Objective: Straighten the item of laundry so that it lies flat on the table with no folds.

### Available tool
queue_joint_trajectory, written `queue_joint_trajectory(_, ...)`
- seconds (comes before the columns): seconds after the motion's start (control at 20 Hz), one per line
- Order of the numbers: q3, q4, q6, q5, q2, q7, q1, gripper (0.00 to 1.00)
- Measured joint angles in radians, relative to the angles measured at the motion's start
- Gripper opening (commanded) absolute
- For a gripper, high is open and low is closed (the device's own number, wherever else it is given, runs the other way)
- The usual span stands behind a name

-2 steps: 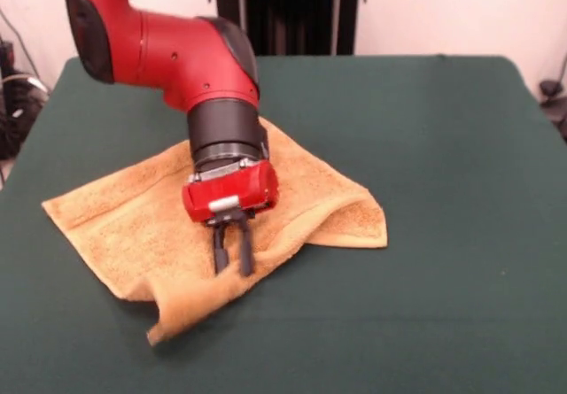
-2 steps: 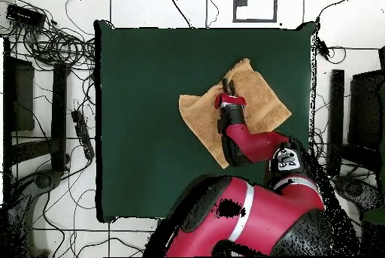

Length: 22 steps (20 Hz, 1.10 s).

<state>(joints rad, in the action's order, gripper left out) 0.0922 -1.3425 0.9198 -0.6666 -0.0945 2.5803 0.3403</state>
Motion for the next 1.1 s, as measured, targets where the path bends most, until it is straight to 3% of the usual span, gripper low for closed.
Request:
queue_joint_trajectory(0.35, -0.067, 0.000, 0.178, -0.078, 0.047, 0.002, 0.033, 1.00)
queue_joint_trajectory(0.6, -0.116, 0.001, 0.238, -0.224, 0.064, 0.028, 0.039, 1.00)
queue_joint_trajectory(0.85, -0.121, 0.001, 0.213, -0.315, 0.045, 0.093, 0.039, 1.00)
queue_joint_trajectory(1.1, -0.193, -0.002, 0.017, -0.410, -0.027, 0.173, 0.061, 1.00)
